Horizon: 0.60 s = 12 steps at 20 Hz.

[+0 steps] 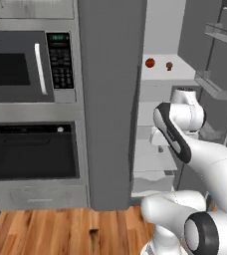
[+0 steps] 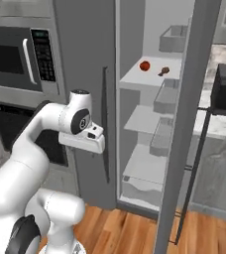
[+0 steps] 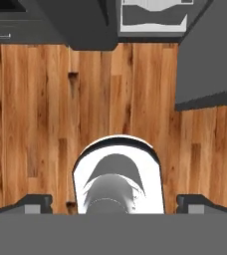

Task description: Open the fridge, remove the pear, tomato, and chicken drumstick, and place them on any counter.

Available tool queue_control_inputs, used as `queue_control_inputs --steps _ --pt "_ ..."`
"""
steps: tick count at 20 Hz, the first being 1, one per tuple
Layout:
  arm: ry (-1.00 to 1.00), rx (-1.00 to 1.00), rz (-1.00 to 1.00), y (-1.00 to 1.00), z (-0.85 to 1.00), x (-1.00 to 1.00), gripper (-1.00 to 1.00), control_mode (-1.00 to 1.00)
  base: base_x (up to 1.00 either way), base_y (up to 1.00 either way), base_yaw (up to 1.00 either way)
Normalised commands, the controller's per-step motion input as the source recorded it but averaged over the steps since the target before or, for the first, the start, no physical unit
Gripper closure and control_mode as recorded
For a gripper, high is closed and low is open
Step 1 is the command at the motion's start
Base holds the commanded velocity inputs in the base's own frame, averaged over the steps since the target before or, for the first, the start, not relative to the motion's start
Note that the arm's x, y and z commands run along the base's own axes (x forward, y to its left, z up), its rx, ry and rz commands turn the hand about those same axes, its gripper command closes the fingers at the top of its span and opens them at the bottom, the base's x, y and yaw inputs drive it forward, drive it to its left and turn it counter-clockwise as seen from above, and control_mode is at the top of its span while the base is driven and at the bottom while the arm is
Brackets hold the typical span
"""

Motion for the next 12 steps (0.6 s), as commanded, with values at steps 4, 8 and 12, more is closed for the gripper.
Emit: queue_control_inputs --steps 4,8,12 --pt "0.0 0.0 0.0 0.0 0.0 0.0 -1.0 1.0 1.0 -0.26 0.0" --pt "0.0 0.0 0.0 0.0 0.0 0.0 -1.0 1.0 1.0 0.0 -0.15" --pt "0.0 0.0 0.0 0.0 0.0 0.0 -1.0 1.0 0.86 -0.01 -0.31"
